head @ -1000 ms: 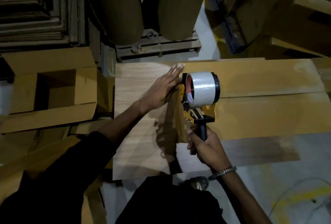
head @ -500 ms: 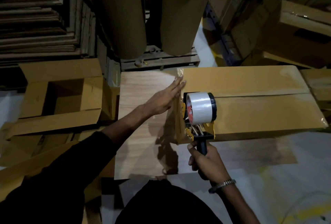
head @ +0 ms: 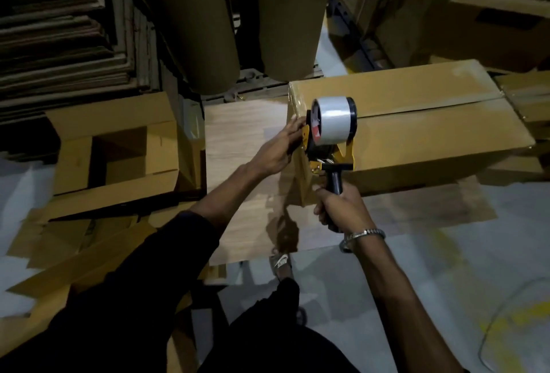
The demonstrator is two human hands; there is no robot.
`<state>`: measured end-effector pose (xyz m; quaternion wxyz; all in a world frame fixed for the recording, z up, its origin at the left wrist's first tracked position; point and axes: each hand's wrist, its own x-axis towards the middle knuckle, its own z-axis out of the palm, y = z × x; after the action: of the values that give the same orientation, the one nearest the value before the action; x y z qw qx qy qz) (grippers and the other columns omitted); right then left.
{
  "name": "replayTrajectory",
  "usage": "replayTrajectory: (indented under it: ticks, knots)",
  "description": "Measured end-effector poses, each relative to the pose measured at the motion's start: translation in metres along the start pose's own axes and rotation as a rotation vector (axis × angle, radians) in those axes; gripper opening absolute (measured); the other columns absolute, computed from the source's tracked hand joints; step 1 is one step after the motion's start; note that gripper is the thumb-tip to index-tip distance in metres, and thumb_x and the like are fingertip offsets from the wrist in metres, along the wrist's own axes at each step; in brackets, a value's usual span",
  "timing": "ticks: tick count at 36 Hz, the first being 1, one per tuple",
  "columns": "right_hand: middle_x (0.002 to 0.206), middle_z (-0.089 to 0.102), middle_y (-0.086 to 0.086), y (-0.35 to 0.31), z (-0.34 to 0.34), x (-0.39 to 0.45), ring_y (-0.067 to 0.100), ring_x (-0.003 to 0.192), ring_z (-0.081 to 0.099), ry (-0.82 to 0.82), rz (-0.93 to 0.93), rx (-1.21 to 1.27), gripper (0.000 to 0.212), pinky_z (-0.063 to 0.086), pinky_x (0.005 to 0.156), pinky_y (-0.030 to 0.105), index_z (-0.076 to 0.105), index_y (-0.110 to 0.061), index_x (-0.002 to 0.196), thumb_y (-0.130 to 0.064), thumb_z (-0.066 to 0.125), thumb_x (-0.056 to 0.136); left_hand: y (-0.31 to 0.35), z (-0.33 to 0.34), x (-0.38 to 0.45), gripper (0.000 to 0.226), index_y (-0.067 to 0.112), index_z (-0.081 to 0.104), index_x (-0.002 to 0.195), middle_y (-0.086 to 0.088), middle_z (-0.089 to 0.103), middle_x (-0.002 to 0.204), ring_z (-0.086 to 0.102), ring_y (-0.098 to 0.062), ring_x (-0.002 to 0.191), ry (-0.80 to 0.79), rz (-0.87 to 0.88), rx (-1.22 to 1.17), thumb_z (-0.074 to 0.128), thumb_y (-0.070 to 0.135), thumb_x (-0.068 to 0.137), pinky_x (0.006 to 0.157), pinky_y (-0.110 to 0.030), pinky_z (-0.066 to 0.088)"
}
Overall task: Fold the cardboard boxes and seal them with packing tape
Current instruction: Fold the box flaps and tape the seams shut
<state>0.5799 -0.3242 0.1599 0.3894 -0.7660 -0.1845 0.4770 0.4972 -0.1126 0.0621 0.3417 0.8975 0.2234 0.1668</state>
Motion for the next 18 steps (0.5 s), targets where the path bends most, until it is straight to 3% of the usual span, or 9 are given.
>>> replayTrajectory:
  ticks: [4,8,11,18]
  knots:
    - [0.063,0.068,0.003,0.013,0.000,-0.019,0.016,0.047,0.054,0.016,0.003,0.035,0.016,0.037,0.047,0.026,0.061,-0.015,0.099,-0.030,0.067,0.098,-0.004,-0.002,0.002,0.056,0.025,0.033,0.164,0.000,0.015,0.175,0.005,-0.025,0.162,-0.029,-0.005,-0.027,0.043,0.009,0.111,0.129,-0.055,0.019]
    - [0.063,0.068,0.004,0.038,-0.006,-0.039,0.015,0.047,0.056,0.023,0.030,0.056,0.017,0.037,0.044,0.025,0.062,-0.015,0.106,-0.030,0.067,0.100,-0.004,-0.003,0.002,0.052,0.022,0.034,0.164,-0.004,0.018,0.174,0.004,-0.027,0.162,-0.063,-0.006,-0.039,0.042,0.014,0.112,0.130,-0.045,0.012]
    - [0.063,0.067,0.007,0.059,-0.008,-0.057,0.015,0.046,0.056,0.020,0.031,0.059,0.017,0.039,0.042,0.024,0.063,-0.011,0.106,-0.026,0.068,0.100,-0.006,-0.005,0.002,0.051,0.020,0.034,0.164,-0.007,0.019,0.174,0.005,-0.030,0.162,-0.086,0.008,-0.033,0.038,0.021,0.113,0.131,-0.050,0.011]
    - [0.061,0.064,0.009,0.082,-0.005,-0.058,0.021,0.048,0.053,0.033,0.008,0.080,0.011,0.036,0.046,0.025,0.064,-0.011,0.100,-0.021,0.066,0.101,0.008,-0.003,-0.005,0.055,0.012,0.031,0.163,-0.014,0.008,0.174,0.005,-0.020,0.159,-0.116,-0.063,-0.185,0.040,0.007,0.109,0.131,-0.036,0.009]
